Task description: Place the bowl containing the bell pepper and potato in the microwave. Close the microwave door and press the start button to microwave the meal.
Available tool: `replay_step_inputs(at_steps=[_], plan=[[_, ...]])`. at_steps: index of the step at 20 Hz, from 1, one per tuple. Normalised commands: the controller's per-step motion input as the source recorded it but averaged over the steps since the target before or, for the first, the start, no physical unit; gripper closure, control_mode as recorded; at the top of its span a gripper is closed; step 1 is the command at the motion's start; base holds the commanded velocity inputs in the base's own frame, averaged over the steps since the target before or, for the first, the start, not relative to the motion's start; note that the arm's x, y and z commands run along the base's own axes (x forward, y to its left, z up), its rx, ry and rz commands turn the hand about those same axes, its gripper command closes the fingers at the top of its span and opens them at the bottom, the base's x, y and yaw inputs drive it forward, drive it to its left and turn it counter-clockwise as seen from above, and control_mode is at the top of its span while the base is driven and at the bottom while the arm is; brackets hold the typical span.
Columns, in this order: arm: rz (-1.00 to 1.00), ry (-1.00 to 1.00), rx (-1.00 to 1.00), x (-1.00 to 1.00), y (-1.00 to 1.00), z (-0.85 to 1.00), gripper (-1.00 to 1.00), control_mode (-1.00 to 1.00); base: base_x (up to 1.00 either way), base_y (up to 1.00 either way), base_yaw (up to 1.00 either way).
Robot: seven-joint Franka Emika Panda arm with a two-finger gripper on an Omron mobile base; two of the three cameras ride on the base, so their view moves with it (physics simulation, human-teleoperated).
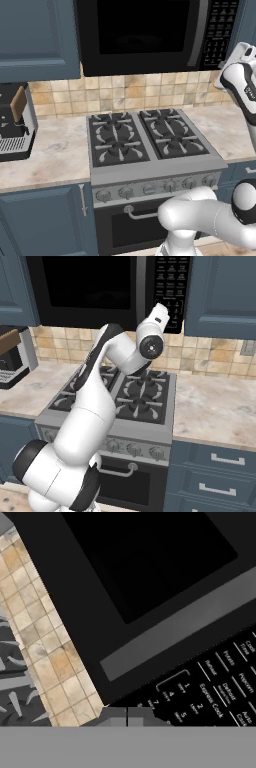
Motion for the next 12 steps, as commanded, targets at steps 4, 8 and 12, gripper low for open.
replay_step_inputs(at_steps=[4,8,12], plan=[[0.00,0.00,0.02,0.15,-0.08,-0.02,1.00,-1.00,0.00,0.00,0.00],[0.00,-0.01,0.02,0.12,-0.04,-0.03,1.00,-1.00,0.00,0.00,0.00],[0.00,0.00,0.00,0.11,0.00,-0.10,1.00,-1.00,0.00,0.00,0.00]])
